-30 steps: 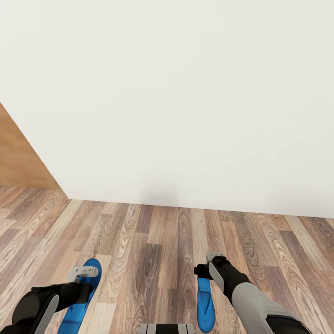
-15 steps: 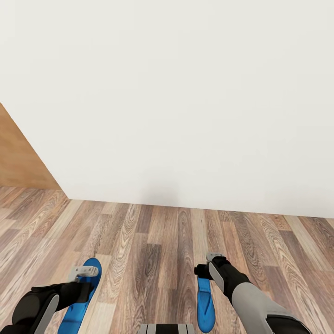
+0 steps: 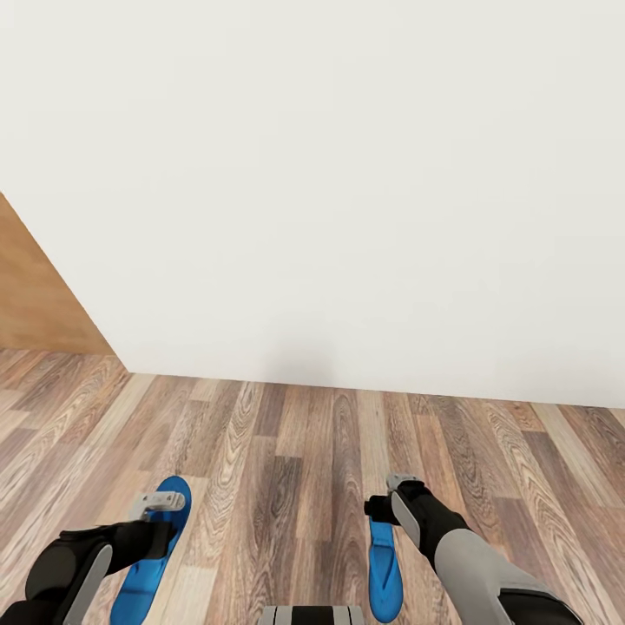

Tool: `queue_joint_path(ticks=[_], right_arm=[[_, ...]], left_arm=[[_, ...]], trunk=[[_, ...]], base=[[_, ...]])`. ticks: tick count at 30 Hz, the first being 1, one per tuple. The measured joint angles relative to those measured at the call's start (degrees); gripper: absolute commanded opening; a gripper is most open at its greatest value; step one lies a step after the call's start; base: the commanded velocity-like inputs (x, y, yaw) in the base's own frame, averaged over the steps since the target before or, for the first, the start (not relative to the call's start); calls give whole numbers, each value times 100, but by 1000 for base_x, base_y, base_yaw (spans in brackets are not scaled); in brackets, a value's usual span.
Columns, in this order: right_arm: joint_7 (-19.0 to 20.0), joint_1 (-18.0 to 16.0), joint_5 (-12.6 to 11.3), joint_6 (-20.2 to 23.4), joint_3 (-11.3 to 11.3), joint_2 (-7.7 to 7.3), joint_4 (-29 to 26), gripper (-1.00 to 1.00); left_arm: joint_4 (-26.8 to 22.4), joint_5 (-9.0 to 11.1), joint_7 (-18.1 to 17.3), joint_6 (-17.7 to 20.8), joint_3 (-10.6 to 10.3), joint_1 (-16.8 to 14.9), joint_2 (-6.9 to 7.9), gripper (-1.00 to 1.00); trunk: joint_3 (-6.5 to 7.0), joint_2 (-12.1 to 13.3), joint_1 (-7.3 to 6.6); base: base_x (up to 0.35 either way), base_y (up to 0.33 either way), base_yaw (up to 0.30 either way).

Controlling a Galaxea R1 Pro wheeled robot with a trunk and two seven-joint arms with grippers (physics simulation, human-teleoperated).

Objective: In the bedroom, move the book from the bed onto either nightstand, and place the two sandals side by side next to the bed.

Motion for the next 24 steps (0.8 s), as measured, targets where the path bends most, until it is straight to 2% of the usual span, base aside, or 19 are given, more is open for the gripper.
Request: queue_joint_path(ticks=[12,24], right_arm=[[0,-3,8,2,-5,-11,-11,100],[-1,-50,9,6,-8,-34,-20,100]], left_arm=[[0,0,0,-25,-2,-6,5,-100],[0,2,0,-21,0,-8,2,-100]], trunk=[[-265,-16,31],[-266,-16,31]], base=[[0,0,0],[0,0,0]])
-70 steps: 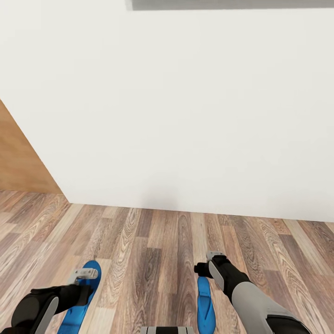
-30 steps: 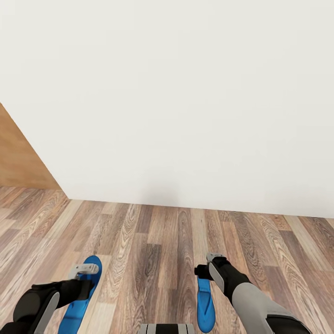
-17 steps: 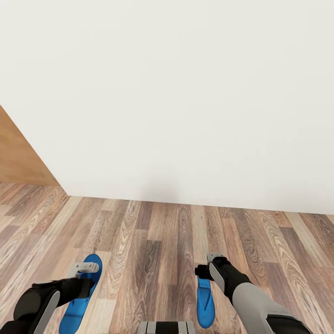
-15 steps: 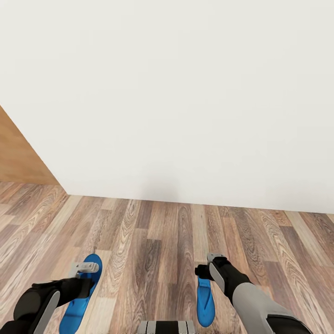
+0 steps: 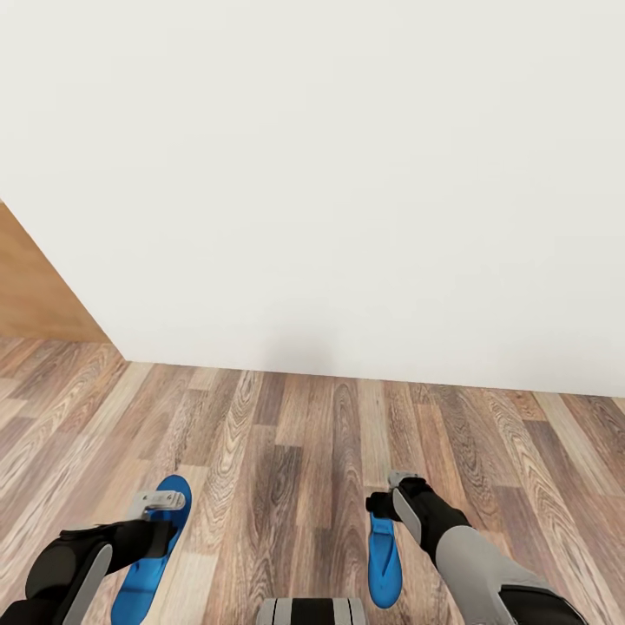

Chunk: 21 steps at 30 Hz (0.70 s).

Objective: In the bedroom, move the book from the bed onto either nightstand, and place the two sandals side by side next to the bed.

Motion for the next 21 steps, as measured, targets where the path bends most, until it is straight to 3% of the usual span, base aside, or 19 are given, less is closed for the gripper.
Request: queue_joint_path(ticks=[9,21], right_arm=[[0,-100,-1,2,0,5,6,100],[0,-221,1,8,0,-1,6,100]], left_arm=[[0,-2,0,-5,5,-6,-5,-100],[0,-1,0,-12,4,-57,-4,-100]], trunk=[[-199,-12,24],[-200,-12,23]], base=[[0,0,0],[0,0,0]])
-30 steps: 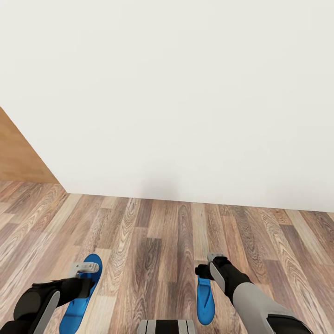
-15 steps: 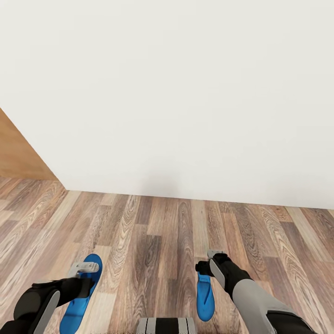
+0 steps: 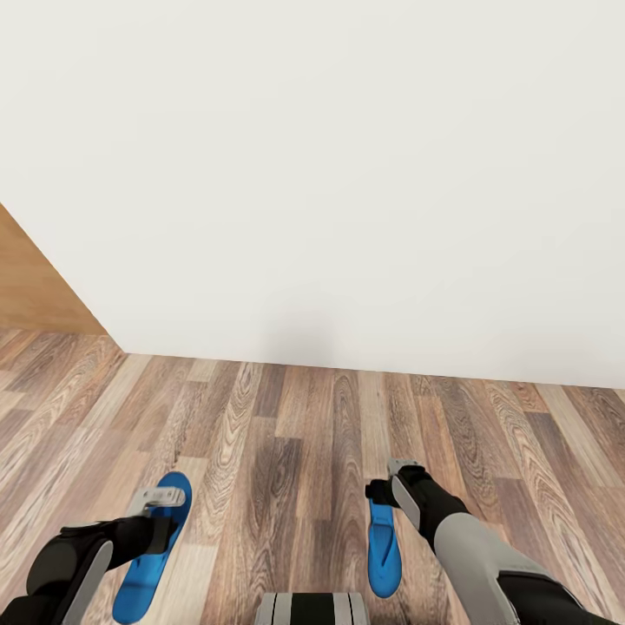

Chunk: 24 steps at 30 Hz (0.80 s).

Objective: In the bedroom, move the book from the bed onto either nightstand, and place the two sandals side by side next to the bed.

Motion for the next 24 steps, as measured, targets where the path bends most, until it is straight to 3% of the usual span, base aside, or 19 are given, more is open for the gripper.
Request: queue_joint_path(ticks=[4,24], right_arm=[[0,-36,-1,1,0,-1,0,100],[1,-80,-1,2,-9,-15,52,100]], left_arm=[[0,0,0,-1,-1,-41,3,-100],[0,-1,0,-3,-4,-73,7,-100]], trunk=[[0,0,0],[-443,-27,52]], base=[[0,0,0],[0,0,0]])
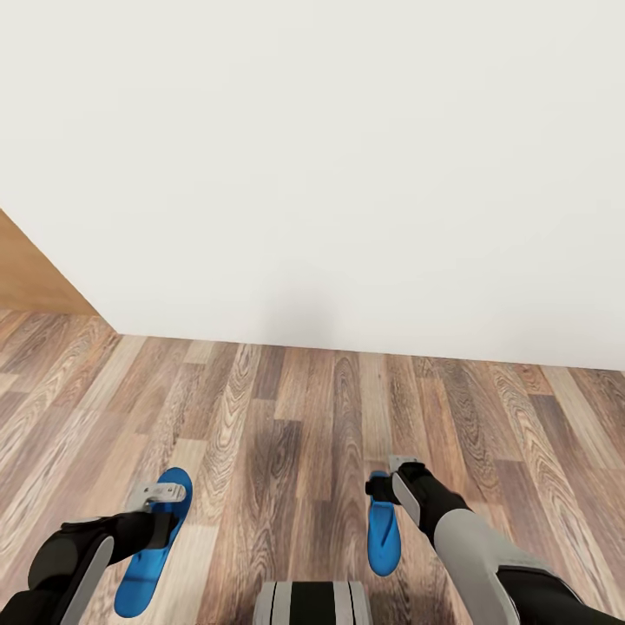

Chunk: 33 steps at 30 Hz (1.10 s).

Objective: In the bedroom, move the book from the bed onto either nightstand, and place the two sandals side by side next to the bed.

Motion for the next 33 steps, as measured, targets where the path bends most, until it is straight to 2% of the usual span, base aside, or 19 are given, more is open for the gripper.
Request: queue_joint_path(ticks=[2,7,14,20,27,33], right_arm=[[0,0,3,0,0,-2,0,100],[0,-29,7,0,0,-4,1,100],[0,-71,8,0,0,-5,1,100],[0,-124,8,0,0,-5,1,100],[0,-177,8,0,0,-3,1,100],[0,-192,8,0,0,2,1,100]], left_arm=[[0,-1,0,0,2,0,-1,-100],[0,0,0,0,3,0,-6,-100],[0,-1,0,0,5,0,-8,-100],[0,0,0,0,6,0,-8,-100],[0,0,0,0,-1,0,-6,-100],[0,1,0,0,-2,0,-7,-100]], trunk=[[-44,-3,5],[-45,-3,5],[-200,-12,23],[-200,-12,23],[-355,-22,41],[-377,-23,44]], base=[[0,0,0],[0,0,0],[0,0,0],[0,0,0],[0,0,0],[0,0,0]])
